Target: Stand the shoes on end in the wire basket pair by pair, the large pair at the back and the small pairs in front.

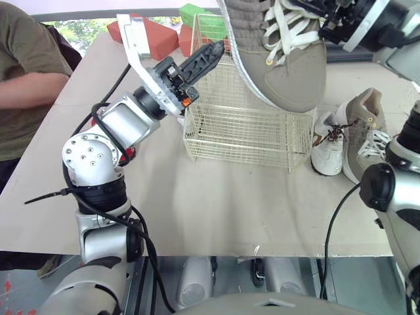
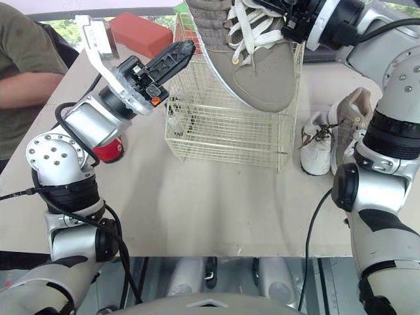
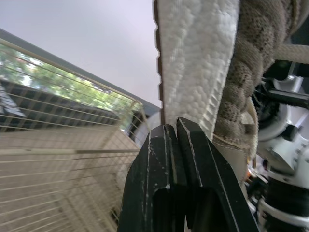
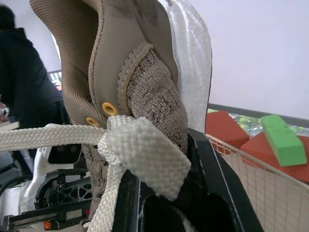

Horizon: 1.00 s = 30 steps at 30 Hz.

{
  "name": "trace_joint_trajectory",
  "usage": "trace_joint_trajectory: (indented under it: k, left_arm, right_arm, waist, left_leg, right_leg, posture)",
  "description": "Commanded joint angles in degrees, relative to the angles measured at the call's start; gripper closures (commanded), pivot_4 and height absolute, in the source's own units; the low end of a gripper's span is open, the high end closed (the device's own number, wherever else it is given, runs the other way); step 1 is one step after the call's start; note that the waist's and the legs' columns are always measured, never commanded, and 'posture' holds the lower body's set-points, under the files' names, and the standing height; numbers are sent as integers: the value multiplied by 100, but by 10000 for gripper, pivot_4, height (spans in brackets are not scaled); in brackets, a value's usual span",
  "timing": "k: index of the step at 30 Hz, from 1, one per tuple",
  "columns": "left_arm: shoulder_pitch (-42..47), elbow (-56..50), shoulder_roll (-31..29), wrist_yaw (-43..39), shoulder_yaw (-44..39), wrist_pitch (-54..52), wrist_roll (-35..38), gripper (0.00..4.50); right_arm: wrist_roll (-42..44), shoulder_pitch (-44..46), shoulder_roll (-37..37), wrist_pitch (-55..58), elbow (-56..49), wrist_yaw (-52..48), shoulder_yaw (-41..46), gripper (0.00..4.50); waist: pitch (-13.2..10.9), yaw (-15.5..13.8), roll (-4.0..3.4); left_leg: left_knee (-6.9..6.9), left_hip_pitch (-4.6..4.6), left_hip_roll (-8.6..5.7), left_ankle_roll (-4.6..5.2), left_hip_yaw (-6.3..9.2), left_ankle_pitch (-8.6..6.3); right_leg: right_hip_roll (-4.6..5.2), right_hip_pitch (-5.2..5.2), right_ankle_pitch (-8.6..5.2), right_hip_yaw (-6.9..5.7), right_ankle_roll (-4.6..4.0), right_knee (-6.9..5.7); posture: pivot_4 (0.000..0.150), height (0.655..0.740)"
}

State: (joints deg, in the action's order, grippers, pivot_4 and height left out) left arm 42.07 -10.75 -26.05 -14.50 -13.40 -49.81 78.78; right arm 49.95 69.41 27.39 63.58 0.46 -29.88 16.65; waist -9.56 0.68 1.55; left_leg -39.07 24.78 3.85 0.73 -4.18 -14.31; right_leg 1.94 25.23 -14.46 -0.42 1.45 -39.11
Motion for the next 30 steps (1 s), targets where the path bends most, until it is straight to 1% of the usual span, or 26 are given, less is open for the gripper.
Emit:
trace_joint_trajectory:
  k: [1,4,5,9,12,16,26,30]
  left_arm:
    - [31,-158,-189,-300,-94,-49,-24,38021]
    - [62,-52,-172,-249,-66,-55,-75,25622]
    - [94,-25,-145,-247,-42,-37,-123,20089]
    - [320,184,-42,-197,3,75,-453,430]
    - [596,383,87,-153,-42,72,-469,430]
    - [863,560,243,-104,-90,-92,-240,430]
    - [1345,851,587,-651,155,-176,-533,430]
    - [1366,885,552,-934,78,-474,-290,430]
  right_arm:
    - [51,367,264,-293,221,-198,207,45000]
    - [39,395,299,-409,323,-222,196,45000]
    - [59,409,303,-427,345,-220,208,45000]
    - [167,485,332,-411,342,-336,183,45000]
    - [212,497,366,-397,235,-563,64,45000]
    - [312,469,317,-338,68,-626,14,45000]
    - [414,464,267,-169,-8,-565,-47,45000]
    - [423,488,278,-109,42,-452,-5,45000]
  waist:
    - [0,-1,0]
    - [0,-1,0]
    - [0,-2,0]
    - [-1,-10,0]
    - [-1,-17,0]
    - [-1,-15,0]
    - [-1,-17,0]
    - [-2,3,-1]
  left_leg:
    - [1,1,0,0,-2,0]
    - [7,0,0,0,-2,0]
    - [8,1,0,0,-2,0]
    - [9,5,0,0,-2,0]
    - [9,7,0,0,-3,0]
    - [9,7,0,0,0,0]
    - [10,7,-2,0,-3,0]
    - [10,6,-2,0,-2,0]
  right_leg:
    - [-2,0,0,-1,0,3]
    - [-2,0,1,0,1,9]
    - [-2,0,1,1,2,11]
    - [-1,0,2,-1,4,16]
    - [-1,0,3,-3,4,17]
    - [0,0,3,-2,5,19]
    - [0,0,4,-2,6,19]
    - [-1,1,4,1,6,18]
  posture:
    - [1500,7400]
    - [1500,7400]
    - [1500,7400]
    - [1500,7400]
    - [1500,7400]
    - [1500,7400]
    - [1500,7400]
    - [1500,7400]
